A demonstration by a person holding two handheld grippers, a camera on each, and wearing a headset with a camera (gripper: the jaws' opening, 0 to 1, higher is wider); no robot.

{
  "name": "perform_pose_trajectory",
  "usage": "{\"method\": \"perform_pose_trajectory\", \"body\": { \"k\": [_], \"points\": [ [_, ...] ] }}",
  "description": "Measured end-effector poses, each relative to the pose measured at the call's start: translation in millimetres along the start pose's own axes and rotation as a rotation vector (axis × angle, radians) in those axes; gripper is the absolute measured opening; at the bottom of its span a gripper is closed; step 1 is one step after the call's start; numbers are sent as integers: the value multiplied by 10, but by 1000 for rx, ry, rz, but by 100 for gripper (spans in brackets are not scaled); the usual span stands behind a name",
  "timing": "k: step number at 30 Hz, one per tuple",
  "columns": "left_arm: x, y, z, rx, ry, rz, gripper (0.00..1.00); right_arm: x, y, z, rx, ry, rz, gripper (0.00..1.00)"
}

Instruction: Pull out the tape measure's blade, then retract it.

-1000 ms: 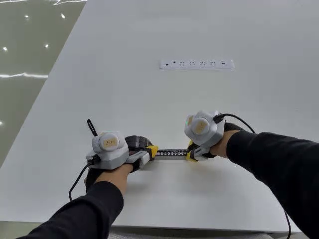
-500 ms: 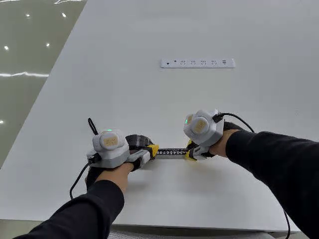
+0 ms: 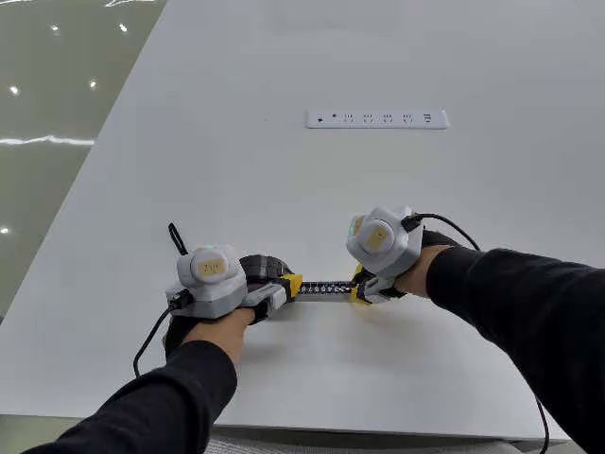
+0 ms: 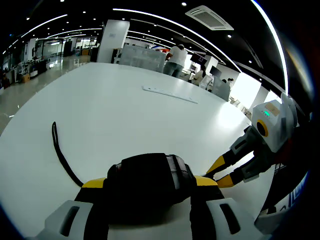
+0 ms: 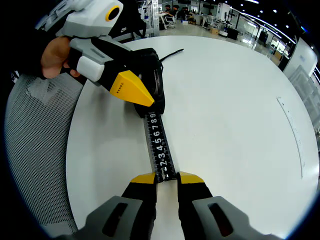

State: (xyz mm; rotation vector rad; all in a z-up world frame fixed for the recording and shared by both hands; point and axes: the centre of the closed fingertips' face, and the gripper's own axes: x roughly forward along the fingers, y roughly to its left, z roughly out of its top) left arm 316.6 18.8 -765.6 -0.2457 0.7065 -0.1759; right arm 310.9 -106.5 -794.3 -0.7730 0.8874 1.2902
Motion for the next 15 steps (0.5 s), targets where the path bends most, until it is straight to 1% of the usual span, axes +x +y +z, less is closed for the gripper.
{"method": "perform_pose_trajectory", "body": {
  "k": [4,6,15],
  "points": [
    [-1,0,-1,1,0,-2,61,7,-2,15,5,-5,-1,11],
    [1,2,-2,1,1,-2,61,8,10,21,-16,-4,-5,11],
    [2,1,-3,0,1,-3,61,20,10,55,-3,-13,-4,11]
  ]
}}
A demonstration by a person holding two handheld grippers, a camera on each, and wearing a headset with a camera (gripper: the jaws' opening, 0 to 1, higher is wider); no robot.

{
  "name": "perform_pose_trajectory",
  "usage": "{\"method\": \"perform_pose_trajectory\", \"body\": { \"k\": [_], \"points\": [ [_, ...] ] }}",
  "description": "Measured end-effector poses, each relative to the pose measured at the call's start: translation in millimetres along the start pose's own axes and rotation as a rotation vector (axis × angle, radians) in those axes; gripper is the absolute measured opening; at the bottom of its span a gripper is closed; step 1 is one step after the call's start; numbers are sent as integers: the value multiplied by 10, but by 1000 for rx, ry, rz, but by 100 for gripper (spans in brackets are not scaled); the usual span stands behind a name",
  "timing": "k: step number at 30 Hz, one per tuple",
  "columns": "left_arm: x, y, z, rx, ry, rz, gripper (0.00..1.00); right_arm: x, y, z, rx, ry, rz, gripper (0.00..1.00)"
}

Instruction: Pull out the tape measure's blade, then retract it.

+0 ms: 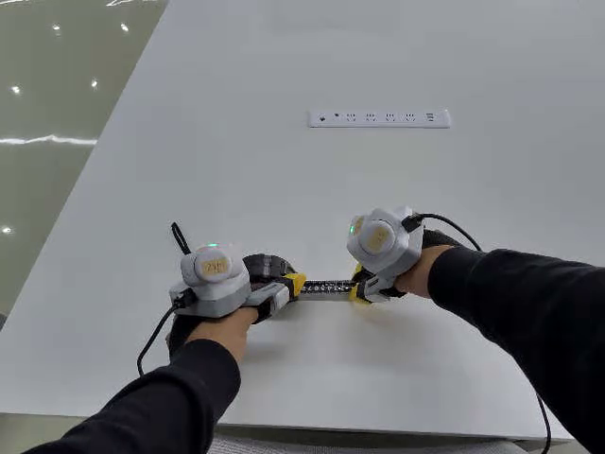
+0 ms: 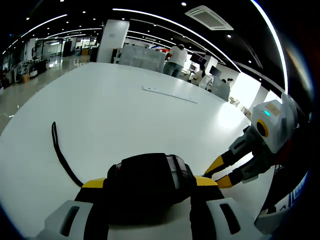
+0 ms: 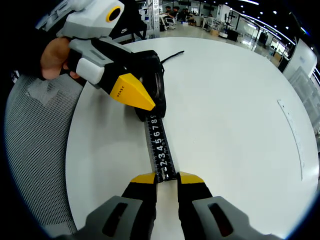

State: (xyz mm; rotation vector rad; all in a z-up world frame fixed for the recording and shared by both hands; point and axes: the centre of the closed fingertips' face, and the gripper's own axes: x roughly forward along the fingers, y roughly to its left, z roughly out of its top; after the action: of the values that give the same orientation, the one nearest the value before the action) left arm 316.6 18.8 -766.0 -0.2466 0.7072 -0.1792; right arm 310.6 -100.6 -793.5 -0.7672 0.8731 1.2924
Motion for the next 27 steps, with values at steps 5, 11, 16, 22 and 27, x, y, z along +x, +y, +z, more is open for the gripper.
{"method": "perform_pose_trajectory", "body": {
  "k": [5,11,16,22,27],
  "points": [
    [-1,-2,1,0,-3,0,61,15,5,17,1,2,5,11],
    [0,3,-1,-1,-2,-1,61,23,8,29,5,-2,6,11],
    [2,7,-3,-1,-2,-1,61,32,8,43,7,-6,5,11],
    [1,9,-2,-2,-3,-1,61,44,5,58,6,-9,6,11],
    [-3,2,-2,-2,-2,-1,61,52,7,66,6,-9,6,11]
  ]
}}
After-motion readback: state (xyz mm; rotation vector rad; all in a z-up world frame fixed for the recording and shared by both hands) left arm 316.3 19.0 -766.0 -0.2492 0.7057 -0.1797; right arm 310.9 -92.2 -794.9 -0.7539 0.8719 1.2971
